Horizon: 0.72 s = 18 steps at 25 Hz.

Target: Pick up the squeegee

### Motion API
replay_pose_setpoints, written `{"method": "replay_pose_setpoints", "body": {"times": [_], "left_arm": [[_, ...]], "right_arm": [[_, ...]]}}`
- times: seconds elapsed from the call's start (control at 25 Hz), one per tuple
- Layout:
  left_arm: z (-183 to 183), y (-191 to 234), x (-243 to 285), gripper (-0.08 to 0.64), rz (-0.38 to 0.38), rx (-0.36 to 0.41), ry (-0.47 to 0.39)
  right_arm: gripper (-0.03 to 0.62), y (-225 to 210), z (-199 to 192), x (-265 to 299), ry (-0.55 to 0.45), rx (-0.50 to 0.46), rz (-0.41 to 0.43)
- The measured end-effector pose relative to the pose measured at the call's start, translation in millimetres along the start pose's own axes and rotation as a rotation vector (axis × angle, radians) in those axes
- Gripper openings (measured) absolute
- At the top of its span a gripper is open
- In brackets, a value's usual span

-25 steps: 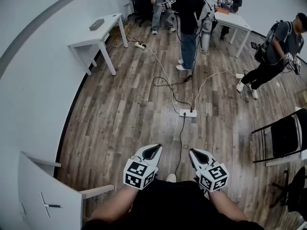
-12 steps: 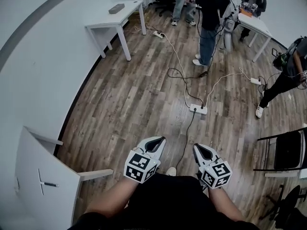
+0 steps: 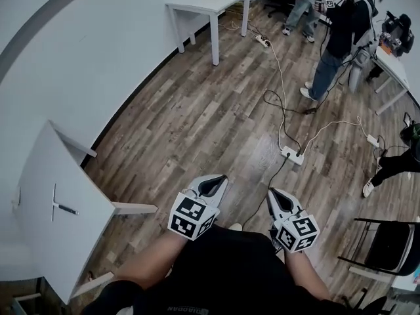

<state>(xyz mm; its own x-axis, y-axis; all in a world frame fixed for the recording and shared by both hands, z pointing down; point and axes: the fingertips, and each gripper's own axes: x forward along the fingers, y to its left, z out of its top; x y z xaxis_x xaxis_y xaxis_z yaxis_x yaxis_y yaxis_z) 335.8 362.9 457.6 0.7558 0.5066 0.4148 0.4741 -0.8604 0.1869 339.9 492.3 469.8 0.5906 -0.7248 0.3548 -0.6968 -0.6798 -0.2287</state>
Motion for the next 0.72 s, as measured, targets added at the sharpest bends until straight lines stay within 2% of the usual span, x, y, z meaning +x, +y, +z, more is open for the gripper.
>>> {"method": "replay_pose_setpoints", "body": {"times": [0.4,0.6,0.72], "left_arm": [[4.8,95.4,-42.6,0.006,0.126,-0.087,-0.037],[19.0,153.1,-66.9,0.006,0.183,-0.111,-0.093],[15.6,190.5,-88.5,0.006,0.227,-0.14,-0.112]], "right_arm": [[0.006,54.1,30.6,95.4,0.067,-0.073,0.137],[0.006,87.0,53.6,148.5,0.083,-0.129,0.197],[0.006,114.7,58.1,183.2,0.116,-0.162,0.247]]}}
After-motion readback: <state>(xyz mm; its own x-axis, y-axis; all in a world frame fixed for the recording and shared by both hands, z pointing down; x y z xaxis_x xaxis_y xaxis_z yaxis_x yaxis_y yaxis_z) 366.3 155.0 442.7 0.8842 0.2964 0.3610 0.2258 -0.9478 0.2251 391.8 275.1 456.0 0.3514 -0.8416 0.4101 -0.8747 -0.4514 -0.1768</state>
